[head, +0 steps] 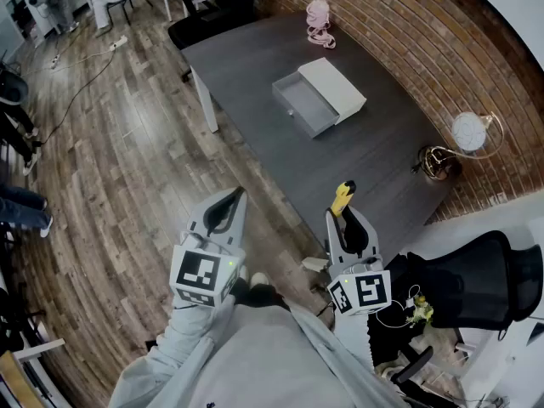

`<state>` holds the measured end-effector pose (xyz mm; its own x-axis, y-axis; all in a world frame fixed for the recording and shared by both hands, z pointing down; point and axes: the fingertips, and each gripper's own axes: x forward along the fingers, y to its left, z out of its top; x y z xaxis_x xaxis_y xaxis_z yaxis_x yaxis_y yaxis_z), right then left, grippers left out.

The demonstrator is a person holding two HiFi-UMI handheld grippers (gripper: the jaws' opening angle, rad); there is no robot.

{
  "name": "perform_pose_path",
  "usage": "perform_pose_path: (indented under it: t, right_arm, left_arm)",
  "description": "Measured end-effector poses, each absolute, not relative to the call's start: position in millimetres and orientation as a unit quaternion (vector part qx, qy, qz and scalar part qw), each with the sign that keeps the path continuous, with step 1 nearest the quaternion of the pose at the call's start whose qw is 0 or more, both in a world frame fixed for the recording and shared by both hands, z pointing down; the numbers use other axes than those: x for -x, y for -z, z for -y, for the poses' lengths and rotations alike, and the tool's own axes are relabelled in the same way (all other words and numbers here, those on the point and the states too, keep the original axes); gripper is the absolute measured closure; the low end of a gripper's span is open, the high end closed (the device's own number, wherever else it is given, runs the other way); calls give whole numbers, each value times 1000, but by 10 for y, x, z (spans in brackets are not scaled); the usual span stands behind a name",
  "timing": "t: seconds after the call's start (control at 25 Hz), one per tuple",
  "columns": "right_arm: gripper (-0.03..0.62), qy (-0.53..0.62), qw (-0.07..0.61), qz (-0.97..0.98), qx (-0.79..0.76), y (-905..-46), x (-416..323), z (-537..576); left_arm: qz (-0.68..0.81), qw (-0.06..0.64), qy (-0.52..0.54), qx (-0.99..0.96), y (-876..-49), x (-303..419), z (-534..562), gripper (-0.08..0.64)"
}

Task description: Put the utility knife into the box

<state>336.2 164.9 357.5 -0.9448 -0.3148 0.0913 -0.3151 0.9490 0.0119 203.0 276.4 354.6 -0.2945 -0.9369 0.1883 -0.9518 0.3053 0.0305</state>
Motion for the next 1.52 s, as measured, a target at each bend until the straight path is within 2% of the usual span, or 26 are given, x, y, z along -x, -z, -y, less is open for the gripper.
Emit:
perform_pose_path:
  t: [0.56,0.8,1.08,1.52]
  right_arm:
    - [466,-17,37,990,-134,-3629,-3395,-1736]
    - [466,-20,43,992,-115,-3683,-3180,-1719]
    - [466,-9,51,994,-100,-3757,-2547,-1636]
    - [466,-10,57,990,-130,-3715,-1078,-1316]
  left_arm:
    - [825,87,-50,-556,-3615,-2060,-3026,541]
    - [834,88,-48,-542,-3625,-1922,-3031,541]
    - [837,90,-41,-538,-3748,-1316,-2906,541]
    - [816,92,-48,-568,-3703,211,-2528,541]
